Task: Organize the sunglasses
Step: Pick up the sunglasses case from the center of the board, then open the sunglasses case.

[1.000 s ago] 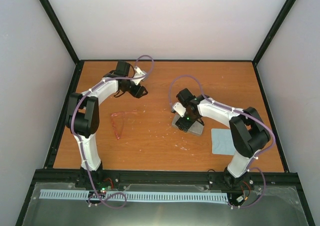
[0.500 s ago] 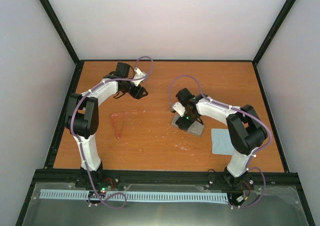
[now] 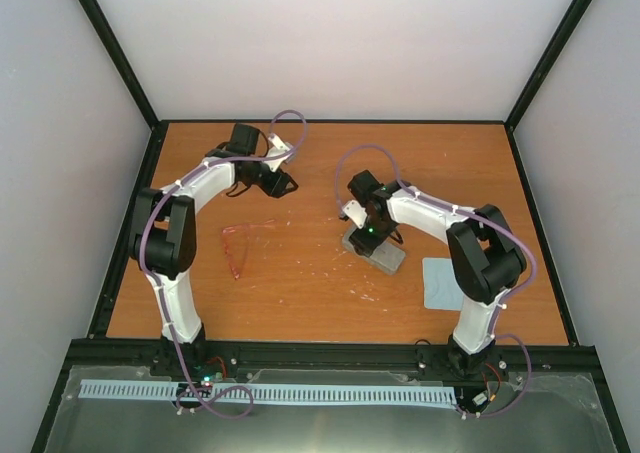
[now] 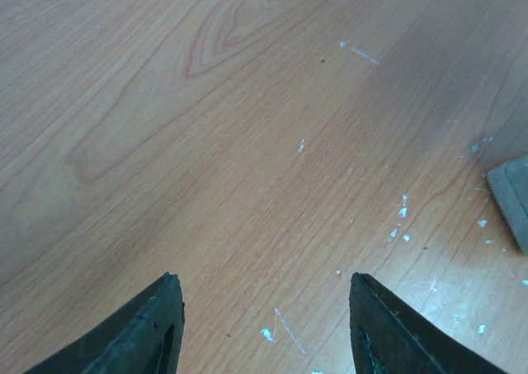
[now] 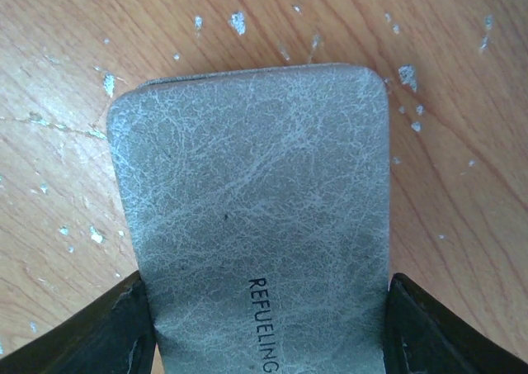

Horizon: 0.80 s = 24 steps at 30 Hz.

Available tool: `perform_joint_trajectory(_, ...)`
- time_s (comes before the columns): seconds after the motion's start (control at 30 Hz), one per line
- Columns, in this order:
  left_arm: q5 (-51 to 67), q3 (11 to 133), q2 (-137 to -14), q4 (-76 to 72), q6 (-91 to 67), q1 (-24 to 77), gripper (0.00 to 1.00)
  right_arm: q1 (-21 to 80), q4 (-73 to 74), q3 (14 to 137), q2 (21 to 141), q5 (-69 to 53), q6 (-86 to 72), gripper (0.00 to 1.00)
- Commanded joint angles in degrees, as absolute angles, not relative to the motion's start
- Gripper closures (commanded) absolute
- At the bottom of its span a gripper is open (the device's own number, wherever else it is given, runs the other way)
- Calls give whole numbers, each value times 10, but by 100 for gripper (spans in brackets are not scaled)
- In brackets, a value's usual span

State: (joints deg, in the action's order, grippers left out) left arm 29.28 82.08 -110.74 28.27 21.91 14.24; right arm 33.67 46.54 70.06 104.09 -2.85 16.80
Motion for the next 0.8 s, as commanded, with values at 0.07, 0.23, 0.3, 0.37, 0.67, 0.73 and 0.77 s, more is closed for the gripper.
perform_joint_trajectory(0.07,350,848,-1065,277,205,141,47,327,518,761,1063,-84,119,87)
perform_joint_trajectory(0.23,434,837,-1008,257,192,148,67,304,521,839,1043,-188,39,91)
perform_joint_trajectory(0.3,461,829,-982,245,185,156,75,289,496,863,1034,-241,-3,94)
perform_joint_trajectory(0.37,479,818,-952,232,183,169,80,273,465,868,1029,-317,-45,96)
perform_joint_trajectory(0.67,498,779,-911,218,187,216,89,257,340,858,1028,-510,-163,97)
perform_joint_trajectory(0.73,499,780,-916,219,189,218,93,257,321,860,1028,-527,-180,97)
perform_joint_trajectory(0.77,498,780,-919,221,192,220,96,256,317,863,1028,-532,-184,97)
